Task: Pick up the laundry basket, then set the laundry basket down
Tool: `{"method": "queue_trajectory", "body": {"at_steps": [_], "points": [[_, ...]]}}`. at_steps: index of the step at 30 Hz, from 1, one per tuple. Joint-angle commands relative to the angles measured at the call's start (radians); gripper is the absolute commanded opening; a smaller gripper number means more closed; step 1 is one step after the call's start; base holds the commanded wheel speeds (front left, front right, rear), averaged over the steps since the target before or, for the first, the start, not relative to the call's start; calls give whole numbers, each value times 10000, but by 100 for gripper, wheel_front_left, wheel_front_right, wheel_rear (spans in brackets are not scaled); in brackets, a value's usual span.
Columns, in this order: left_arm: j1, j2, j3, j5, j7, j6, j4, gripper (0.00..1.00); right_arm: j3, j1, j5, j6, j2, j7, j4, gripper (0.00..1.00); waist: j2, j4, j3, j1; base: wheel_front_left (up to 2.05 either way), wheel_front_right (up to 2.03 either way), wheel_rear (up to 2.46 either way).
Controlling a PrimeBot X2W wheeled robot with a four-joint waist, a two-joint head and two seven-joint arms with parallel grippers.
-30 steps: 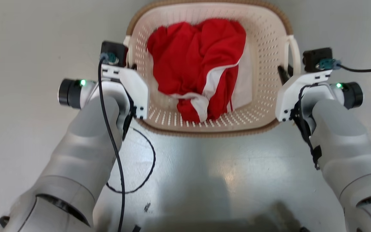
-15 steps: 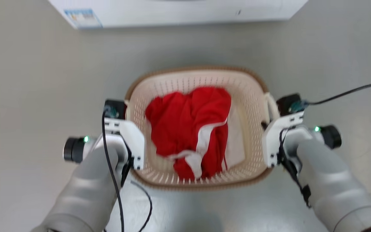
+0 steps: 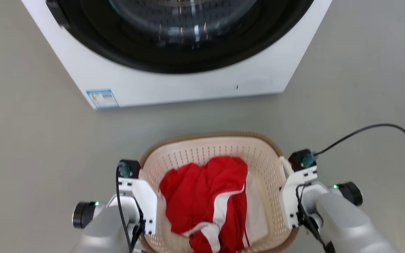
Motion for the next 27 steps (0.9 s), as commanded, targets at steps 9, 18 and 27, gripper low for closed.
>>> {"method": "queue_trajectory", "body": {"at_steps": [9, 18, 27], "points": [[796, 199, -144, -76, 395, -186, -115, 0, 973, 982, 469, 98, 199, 449, -409, 0, -1, 0, -1745, 1, 0, 0, 0], [1487, 195, -489, -324, 885, -248, -378, 0, 1637, 1552, 1049, 98, 199, 886, -716, 0, -1, -6, -2375, 1, 0, 0, 0], [1651, 194, -704, -493, 993, -173, -467, 0, 1955, 1563, 1429, 98, 199, 1026, -697, 0, -1, -106, -2591, 1, 0, 0, 0]]}}
